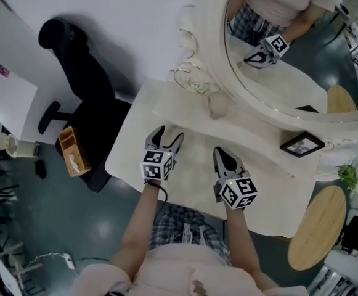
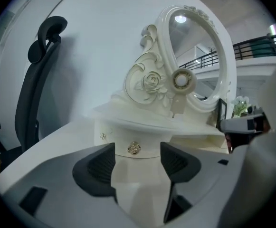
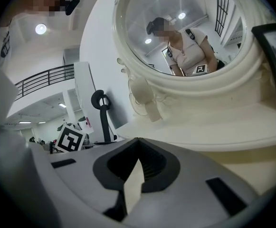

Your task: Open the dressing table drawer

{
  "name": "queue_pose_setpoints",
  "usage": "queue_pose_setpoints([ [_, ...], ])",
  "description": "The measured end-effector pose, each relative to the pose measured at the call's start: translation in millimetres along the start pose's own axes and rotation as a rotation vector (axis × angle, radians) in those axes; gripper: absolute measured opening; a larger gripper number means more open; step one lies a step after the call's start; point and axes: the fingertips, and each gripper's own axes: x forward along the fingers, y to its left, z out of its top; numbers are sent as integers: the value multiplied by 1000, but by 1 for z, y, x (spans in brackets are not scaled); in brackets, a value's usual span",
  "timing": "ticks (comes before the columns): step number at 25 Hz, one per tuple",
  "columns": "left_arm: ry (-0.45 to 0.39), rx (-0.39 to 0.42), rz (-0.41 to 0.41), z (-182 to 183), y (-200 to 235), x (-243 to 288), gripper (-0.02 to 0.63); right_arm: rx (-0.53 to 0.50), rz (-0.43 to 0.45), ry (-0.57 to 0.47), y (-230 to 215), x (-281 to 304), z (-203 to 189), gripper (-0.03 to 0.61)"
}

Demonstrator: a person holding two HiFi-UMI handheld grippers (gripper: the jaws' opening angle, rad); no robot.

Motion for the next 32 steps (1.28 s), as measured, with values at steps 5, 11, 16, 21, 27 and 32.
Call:
queue_pose_setpoints([
  [5,56,22,38,-7,6,13,249,6,-5,8,-3,0,-2,15],
  [11,82,41,49,-8,6,26,196,13,-21,11,-10,-3,-3,15],
  [16,103,69,60,-9,7,31,124,17,-33,16,-14,-6,-4,15],
  [21,102,75,58,-8,6,30,114,22,-46,27,-18,-7,-8,15],
  [27,104,75,53,-10,6,26,112,22,-57,48,-21,-5,-17,15],
  [32,113,70,54,-16,5,17,112,24,-63,60,-23,-4,-23,15],
])
